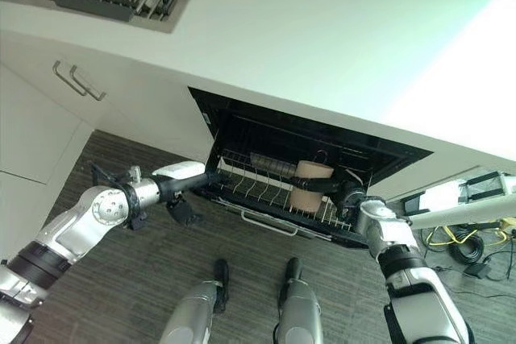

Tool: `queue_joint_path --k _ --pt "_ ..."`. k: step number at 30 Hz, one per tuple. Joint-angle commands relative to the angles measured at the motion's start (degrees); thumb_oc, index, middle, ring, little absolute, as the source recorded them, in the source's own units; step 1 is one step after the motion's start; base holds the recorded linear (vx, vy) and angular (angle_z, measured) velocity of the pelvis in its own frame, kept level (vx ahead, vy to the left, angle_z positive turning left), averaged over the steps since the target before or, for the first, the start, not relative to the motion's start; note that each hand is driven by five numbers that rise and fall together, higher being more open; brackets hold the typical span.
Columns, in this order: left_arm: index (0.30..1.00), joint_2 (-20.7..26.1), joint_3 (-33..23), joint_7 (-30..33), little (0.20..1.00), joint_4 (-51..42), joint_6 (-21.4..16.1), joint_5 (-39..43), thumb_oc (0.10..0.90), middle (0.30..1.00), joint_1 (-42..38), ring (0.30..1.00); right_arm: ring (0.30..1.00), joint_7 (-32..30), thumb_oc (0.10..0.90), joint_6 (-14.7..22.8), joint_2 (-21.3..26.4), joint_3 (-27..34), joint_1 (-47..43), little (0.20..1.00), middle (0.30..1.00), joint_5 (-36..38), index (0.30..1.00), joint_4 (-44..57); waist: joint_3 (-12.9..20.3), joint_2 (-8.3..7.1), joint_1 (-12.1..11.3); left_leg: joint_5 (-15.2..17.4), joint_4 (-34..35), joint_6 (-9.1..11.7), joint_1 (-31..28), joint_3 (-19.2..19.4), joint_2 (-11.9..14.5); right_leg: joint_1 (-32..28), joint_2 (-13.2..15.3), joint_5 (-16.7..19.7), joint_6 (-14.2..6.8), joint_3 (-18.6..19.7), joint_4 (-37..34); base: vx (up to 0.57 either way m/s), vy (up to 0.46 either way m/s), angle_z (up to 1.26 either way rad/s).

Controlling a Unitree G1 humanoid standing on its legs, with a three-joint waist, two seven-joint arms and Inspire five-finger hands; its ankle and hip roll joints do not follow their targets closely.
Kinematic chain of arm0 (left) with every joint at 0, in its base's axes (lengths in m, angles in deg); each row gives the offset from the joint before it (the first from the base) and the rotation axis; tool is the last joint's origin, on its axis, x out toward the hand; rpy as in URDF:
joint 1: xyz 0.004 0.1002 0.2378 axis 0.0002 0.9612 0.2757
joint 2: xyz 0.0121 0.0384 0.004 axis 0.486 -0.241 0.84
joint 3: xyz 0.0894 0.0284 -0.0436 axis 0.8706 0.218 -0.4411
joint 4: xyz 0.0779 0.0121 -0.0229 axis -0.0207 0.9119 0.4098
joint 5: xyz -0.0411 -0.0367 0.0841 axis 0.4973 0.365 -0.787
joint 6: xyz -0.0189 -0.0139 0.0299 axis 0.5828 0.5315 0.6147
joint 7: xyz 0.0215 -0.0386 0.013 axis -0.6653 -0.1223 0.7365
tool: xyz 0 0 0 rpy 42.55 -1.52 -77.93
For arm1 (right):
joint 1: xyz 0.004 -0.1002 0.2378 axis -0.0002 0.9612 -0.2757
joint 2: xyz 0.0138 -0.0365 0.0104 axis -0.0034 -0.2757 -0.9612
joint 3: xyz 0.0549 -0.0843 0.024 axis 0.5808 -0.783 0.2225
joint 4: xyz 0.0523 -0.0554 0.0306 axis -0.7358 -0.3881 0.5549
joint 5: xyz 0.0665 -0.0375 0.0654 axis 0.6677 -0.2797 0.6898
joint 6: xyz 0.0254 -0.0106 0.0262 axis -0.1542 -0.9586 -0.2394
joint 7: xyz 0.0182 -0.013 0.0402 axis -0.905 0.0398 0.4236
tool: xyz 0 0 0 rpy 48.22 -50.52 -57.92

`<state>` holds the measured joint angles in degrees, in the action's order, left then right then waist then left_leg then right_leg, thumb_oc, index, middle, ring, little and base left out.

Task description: Place the dishes in the dishwasher.

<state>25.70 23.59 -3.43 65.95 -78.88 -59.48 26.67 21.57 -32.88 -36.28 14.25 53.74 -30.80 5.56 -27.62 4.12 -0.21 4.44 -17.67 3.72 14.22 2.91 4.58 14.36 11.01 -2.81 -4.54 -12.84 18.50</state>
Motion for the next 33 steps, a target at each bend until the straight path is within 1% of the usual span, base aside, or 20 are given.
queue_joint_path --k 1,5,6,7,8,12,15,16,20,22,26,30,32,33 --pt "0.900 2.3 -0.7 0.8 0.900 -5.1 -0.3 4.8 0.800 0.900 -2.4 0.900 0.300 -1.3 0.400 6.4 3.3 2.8 -4.7 0.300 0.300 4.1 0.300 -0.1 5.1 -1.03 0.0 1.6 0.5 0.7 0.1 1.8 1.0 -1.0 0.9 -1.6 -5.0 3.4 -1.3 -0.05 0.018 0.01" --pt "0.900 3.4 0.0 0.9 0.900 -5.9 0.6 6.7 0.800 0.900 -4.9 0.900 0.300 -3.2 0.400 8.2 4.5 4.0 -7.6 0.300 0.300 4.7 0.300 -3.9 3.6 -0.24 -0.1 1.5 0.5 0.7 1.3 2.1 0.7 0.0 1.2 -1.3 -4.9 3.3 -1.3 -0.05 0.008 0.03" --pt "0.900 3.7 0.1 0.9 0.900 -6.3 0.9 7.4 0.800 0.900 -5.5 0.900 0.300 -4.6 0.400 8.7 4.8 4.2 -8.2 0.300 0.300 3.9 0.300 -4.6 3.1 -0.02 -0.2 1.5 0.5 0.7 1.7 2.1 0.5 0.3 1.3 -1.2 -4.9 3.2 -1.3 -0.06 0.000 0.06" --pt "0.900 4.0 0.5 1.1 0.900 -6.6 1.8 8.5 0.800 0.900 -6.6 0.900 0.300 -8.9 0.400 11.2 5.1 4.3 -9.7 0.300 0.300 1.9 0.300 -6.6 2.2 0.46 -0.4 1.4 0.5 0.6 2.4 2.0 0.1 1.0 1.3 -0.9 -4.9 3.3 -1.3 -0.06 0.008 0.06" --pt "0.900 4.1 0.9 1.4 0.900 -6.8 1.9 9.4 0.800 0.900 -7.0 0.900 0.300 -10.8 0.400 12.1 5.1 4.3 -10.5 0.300 0.300 0.3 0.300 -7.3 1.9 0.69 -0.4 1.5 0.5 0.5 2.7 2.0 -0.2 1.3 1.3 -0.8 -4.8 3.4 -1.3 -0.04 0.015 0.02" --pt "0.900 4.1 0.9 1.8 0.900 -7.8 2.0 9.8 0.800 0.900 -6.8 0.900 0.300 -12.4 0.400 13.9 5.1 3.7 -11.7 0.300 0.300 -4.3 0.300 -8.2 1.3 1.31 -0.6 1.4 0.5 0.4 3.2 2.2 -0.5 1.8 1.5 -0.6 -4.7 3.4 -1.3 0.00 0.007 0.01" --pt "0.900 3.8 1.2 3.0 0.900 -7.9 1.6 9.5 0.800 0.900 -6.6 0.900 0.300 -14.7 0.400 14.8 4.9 2.2 -12.2 0.300 0.300 -11.6 0.300 -8.9 0.8 1.88 -0.6 1.4 0.5 0.3 3.3 2.5 -0.7 1.9 1.7 -0.5 -4.7 3.3 -1.3 -0.01 0.031 0.03" --pt "0.900 3.7 1.2 3.3 0.900 -8.1 1.6 9.4 0.800 0.900 -6.4 0.900 0.300 -15.8 0.400 14.5 5.1 1.8 -12.3 0.300 0.300 -14.5 0.300 -8.9 0.7 2.07 -0.6 1.4 0.5 0.3 3.3 2.6 -0.8 1.9 1.8 -0.4 -4.7 3.3 -1.3 -0.01 0.033 0.01" --pt "0.900 3.4 1.1 4.3 0.900 -7.8 1.6 9.3 0.800 0.900 -6.3 0.900 0.300 -19.0 0.400 14.6 5.4 0.2 -12.4 0.300 0.300 -19.2 0.300 -9.7 0.6 2.52 -0.5 1.4 0.5 0.3 3.0 2.9 -0.8 1.8 2.1 -0.3 -4.7 3.1 -1.3 0.00 0.008 0.00" --pt "0.900 3.0 0.9 4.9 0.900 -7.7 1.1 9.1 0.800 0.900 -5.8 0.900 0.300 -20.8 0.400 14.1 5.8 -0.2 -12.1 0.300 0.300 -21.8 0.300 -9.8 0.5 2.78 -0.4 1.5 0.5 0.2 2.8 3.1 -0.9 1.7 2.1 -0.2 -4.8 3.1 -1.3 0.00 0.016 0.00" --pt "0.900 2.6 0.4 4.9 0.900 -7.8 0.4 8.4 0.800 0.900 -4.8 0.900 0.300 -21.8 0.400 12.2 5.6 -0.5 -11.3 0.300 0.300 -22.1 0.300 -9.8 0.4 2.90 -0.4 1.5 0.5 0.2 2.6 3.2 -0.9 1.6 2.2 -0.1 -4.8 3.0 -1.3 0.00 0.000 0.00" --pt "0.900 2.2 0.5 5.4 0.900 -8.0 0.7 7.6 0.800 0.900 -4.3 0.900 0.300 -21.9 0.400 11.6 5.3 -0.7 -10.3 0.300 0.300 -22.4 0.300 -10.1 0.2 2.86 -0.2 1.6 0.5 0.2 2.6 3.4 -0.7 1.7 2.2 -0.1 -4.8 2.8 -1.3 0.00 0.000 0.00" --pt "0.900 2.2 0.6 5.5 0.900 -7.8 0.5 7.5 0.800 0.900 -4.3 0.900 0.495 -21.9 0.530 11.1 5.2 -0.5 -10.2 0.495 0.495 -21.4 0.495 -10.5 0.1 2.88 -0.2 1.6 0.5 0.2 2.5 3.6 -0.7 1.7 2.3 -0.1 -4.9 2.7 -1.3 0.00 0.000 0.00" --pt "0.900 2.1 0.5 5.4 0.900 -7.9 0.6 7.4 0.800 0.900 -4.2 0.900 0.759 -22.3 0.706 11.1 5.1 -0.6 -10.1 0.759 0.759 -21.3 0.759 -10.5 0.0 2.85 -0.1 1.6 0.5 0.2 2.5 3.7 -0.6 1.7 2.3 0.0 -4.9 2.6 -1.3 0.00 0.000 0.00"
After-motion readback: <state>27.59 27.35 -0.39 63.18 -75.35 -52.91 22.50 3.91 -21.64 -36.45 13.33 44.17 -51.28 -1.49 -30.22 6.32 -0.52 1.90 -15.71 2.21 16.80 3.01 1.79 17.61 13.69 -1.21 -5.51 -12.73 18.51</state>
